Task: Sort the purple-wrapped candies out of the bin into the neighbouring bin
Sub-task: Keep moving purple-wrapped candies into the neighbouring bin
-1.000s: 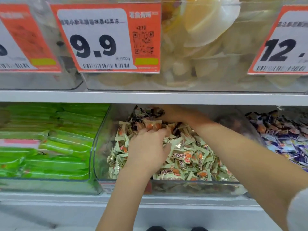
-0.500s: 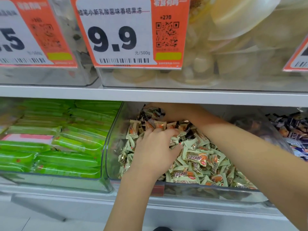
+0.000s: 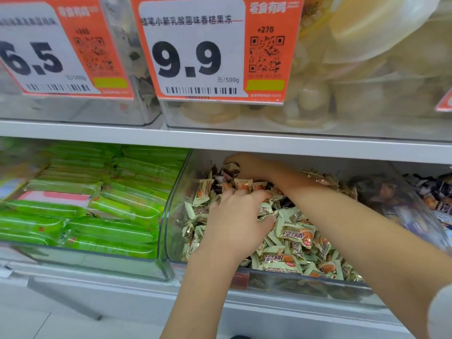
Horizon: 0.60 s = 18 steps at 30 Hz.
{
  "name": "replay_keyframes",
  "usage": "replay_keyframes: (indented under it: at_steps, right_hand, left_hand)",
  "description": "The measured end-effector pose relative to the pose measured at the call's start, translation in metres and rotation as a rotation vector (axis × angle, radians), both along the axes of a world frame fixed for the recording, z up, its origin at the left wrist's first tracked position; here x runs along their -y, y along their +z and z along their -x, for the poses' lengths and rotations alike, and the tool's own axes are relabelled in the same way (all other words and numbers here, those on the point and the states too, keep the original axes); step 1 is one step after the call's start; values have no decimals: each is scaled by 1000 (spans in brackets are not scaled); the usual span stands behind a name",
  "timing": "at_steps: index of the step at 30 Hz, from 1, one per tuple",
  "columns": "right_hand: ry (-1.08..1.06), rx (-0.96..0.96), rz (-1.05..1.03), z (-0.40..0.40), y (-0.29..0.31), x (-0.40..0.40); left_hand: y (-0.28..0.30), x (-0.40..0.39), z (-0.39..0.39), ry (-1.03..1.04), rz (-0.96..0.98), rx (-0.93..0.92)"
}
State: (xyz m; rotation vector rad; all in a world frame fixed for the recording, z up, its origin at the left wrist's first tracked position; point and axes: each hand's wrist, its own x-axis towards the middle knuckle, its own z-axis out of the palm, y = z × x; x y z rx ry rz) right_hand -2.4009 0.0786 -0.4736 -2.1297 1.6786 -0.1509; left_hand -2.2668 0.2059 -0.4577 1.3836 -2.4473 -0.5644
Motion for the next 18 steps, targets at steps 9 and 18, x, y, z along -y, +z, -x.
replay_keyframes:
  at_steps: [9, 18]
  right_hand:
    - [-259, 107, -77, 40, 44, -65]
    - [-202, 85, 144, 52, 58, -140]
  left_hand:
    - [10, -1, -3, 13, -39, -194]
    - [20, -18, 37, 93, 91, -662]
